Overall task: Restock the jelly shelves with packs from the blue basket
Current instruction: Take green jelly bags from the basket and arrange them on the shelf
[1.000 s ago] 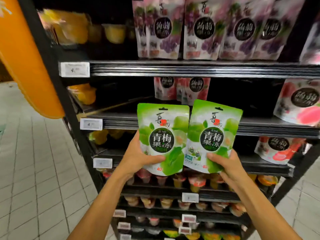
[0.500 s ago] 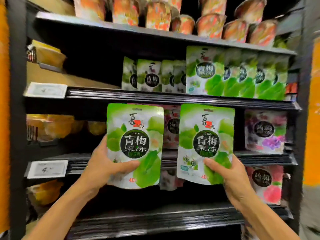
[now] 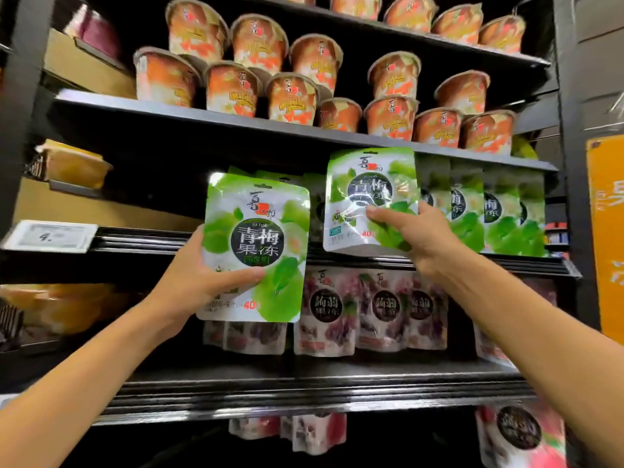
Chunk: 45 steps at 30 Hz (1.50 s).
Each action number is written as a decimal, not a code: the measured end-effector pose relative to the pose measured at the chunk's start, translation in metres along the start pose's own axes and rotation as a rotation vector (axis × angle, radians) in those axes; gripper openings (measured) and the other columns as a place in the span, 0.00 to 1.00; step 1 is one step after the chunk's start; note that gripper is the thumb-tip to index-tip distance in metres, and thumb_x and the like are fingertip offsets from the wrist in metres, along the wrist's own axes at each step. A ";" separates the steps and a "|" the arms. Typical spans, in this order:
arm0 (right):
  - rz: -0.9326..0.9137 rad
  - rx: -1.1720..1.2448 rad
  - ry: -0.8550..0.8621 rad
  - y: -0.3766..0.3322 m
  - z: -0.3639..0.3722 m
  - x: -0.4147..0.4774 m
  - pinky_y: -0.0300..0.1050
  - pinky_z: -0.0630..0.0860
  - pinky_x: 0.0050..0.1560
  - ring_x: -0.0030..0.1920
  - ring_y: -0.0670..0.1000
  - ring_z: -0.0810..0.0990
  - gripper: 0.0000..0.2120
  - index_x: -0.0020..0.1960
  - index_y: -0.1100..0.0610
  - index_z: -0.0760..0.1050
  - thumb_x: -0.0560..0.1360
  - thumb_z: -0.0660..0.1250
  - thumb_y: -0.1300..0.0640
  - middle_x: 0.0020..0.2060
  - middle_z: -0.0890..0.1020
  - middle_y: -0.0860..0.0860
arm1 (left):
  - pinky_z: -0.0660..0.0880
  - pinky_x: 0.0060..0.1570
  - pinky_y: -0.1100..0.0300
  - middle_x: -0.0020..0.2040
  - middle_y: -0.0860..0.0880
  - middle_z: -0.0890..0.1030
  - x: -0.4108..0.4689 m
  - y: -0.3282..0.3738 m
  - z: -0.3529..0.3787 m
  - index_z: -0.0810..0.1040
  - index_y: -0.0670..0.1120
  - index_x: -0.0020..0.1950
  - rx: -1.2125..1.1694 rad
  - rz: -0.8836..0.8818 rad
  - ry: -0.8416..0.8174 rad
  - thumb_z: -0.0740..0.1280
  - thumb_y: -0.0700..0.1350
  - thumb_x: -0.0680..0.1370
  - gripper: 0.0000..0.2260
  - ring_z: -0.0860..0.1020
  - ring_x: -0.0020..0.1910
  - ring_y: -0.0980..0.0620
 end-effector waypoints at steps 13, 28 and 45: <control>-0.121 -0.147 0.070 0.000 0.047 0.060 0.55 0.80 0.57 0.56 0.56 0.82 0.35 0.68 0.59 0.72 0.65 0.81 0.57 0.58 0.81 0.55 | 0.78 0.57 0.50 0.57 0.53 0.83 -0.001 0.000 -0.011 0.72 0.54 0.64 0.017 0.015 0.150 0.84 0.52 0.55 0.40 0.83 0.54 0.53; -0.287 -0.714 0.115 -0.028 0.001 0.029 0.53 0.75 0.51 0.41 0.55 0.78 0.32 0.60 0.58 0.75 0.62 0.81 0.47 0.36 0.77 0.50 | 0.80 0.53 0.52 0.54 0.55 0.84 -0.007 0.009 -0.007 0.75 0.57 0.60 -0.002 -0.006 0.194 0.83 0.54 0.52 0.38 0.84 0.52 0.55; -0.162 -0.727 0.201 -0.010 0.005 0.029 0.49 0.72 0.55 0.59 0.53 0.80 0.31 0.66 0.50 0.73 0.67 0.78 0.46 0.58 0.82 0.49 | 0.78 0.60 0.48 0.58 0.53 0.82 0.005 0.022 0.022 0.71 0.52 0.67 0.039 -0.041 0.174 0.82 0.55 0.52 0.46 0.82 0.56 0.52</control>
Point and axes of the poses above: each hand's wrist, its own x-axis towards the middle knuckle, its own z-axis out of the palm, y = z × x, the point moved 9 cm from there along x, towards the middle knuckle
